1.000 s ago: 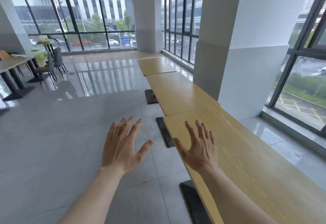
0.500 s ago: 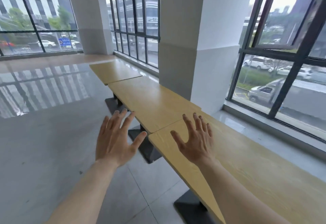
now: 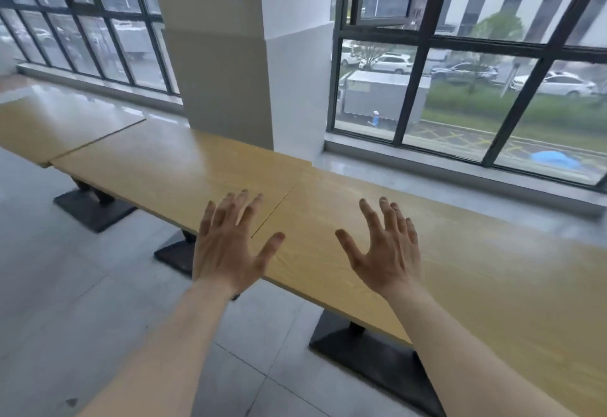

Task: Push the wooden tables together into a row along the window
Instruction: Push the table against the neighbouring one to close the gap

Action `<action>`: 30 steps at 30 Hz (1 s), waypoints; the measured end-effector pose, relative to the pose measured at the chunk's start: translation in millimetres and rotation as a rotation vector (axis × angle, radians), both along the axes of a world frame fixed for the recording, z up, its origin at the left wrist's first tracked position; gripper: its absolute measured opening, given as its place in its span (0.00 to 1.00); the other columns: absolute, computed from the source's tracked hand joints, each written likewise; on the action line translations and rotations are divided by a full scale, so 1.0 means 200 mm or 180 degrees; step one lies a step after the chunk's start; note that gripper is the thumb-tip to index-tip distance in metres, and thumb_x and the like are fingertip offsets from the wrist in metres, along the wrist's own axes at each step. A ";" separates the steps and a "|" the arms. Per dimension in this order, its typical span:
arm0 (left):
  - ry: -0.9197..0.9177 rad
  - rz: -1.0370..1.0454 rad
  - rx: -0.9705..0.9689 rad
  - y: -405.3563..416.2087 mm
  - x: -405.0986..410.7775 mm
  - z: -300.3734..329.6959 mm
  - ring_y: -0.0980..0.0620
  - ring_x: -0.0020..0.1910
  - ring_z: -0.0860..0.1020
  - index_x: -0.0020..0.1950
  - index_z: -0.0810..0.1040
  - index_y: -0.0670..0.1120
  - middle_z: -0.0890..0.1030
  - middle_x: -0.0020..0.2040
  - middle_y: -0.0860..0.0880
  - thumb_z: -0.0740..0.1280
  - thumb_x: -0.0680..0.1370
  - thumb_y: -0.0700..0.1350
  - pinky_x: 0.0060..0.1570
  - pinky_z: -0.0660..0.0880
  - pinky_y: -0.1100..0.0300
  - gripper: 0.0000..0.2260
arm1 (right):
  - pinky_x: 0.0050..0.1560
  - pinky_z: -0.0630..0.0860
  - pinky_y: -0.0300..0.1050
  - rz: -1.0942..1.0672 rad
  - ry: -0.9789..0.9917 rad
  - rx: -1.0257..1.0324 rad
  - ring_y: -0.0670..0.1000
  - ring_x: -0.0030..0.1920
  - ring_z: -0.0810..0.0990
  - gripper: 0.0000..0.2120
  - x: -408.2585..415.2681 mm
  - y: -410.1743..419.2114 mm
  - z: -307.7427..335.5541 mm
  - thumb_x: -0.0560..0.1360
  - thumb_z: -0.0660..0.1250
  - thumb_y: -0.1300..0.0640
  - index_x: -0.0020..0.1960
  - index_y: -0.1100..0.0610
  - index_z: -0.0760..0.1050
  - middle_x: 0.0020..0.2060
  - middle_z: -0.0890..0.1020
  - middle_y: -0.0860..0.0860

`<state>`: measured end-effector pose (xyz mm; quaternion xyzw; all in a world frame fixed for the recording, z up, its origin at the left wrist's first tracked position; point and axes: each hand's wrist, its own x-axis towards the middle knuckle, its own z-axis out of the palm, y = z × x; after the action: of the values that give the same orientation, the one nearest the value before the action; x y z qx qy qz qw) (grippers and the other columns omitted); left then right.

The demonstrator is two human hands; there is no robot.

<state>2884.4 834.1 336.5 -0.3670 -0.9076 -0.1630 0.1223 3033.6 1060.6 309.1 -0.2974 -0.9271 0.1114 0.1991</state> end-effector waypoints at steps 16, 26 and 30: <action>-0.0528 -0.0866 -0.0305 0.60 -0.74 -1.04 0.45 0.81 0.59 0.81 0.61 0.54 0.63 0.82 0.47 0.55 0.78 0.70 0.81 0.46 0.46 0.35 | 0.81 0.50 0.63 -0.1029 -0.0559 -0.0550 0.59 0.83 0.53 0.42 -0.50 0.30 -0.98 0.76 0.49 0.24 0.82 0.46 0.59 0.82 0.60 0.57; -0.0713 -0.1194 -0.0525 0.65 -0.95 -1.64 0.45 0.83 0.55 0.81 0.60 0.55 0.61 0.83 0.47 0.55 0.78 0.71 0.81 0.47 0.44 0.35 | 0.81 0.45 0.63 -0.1470 -0.1147 -0.0646 0.58 0.84 0.47 0.43 -0.45 0.21 -1.57 0.75 0.45 0.22 0.83 0.43 0.55 0.83 0.55 0.55; -0.0808 -0.1203 -0.0597 0.67 -1.02 -1.78 0.47 0.83 0.52 0.82 0.58 0.57 0.58 0.84 0.48 0.55 0.79 0.71 0.81 0.44 0.45 0.35 | 0.81 0.46 0.63 -0.1627 -0.0948 -0.0375 0.58 0.83 0.51 0.39 -0.46 0.20 -1.66 0.76 0.50 0.25 0.81 0.44 0.60 0.82 0.59 0.56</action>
<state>2681.2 967.7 -18.5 -0.5166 -0.8421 -0.1427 -0.0600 2941.7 1099.9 -22.7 -0.5452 -0.8332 0.0664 0.0649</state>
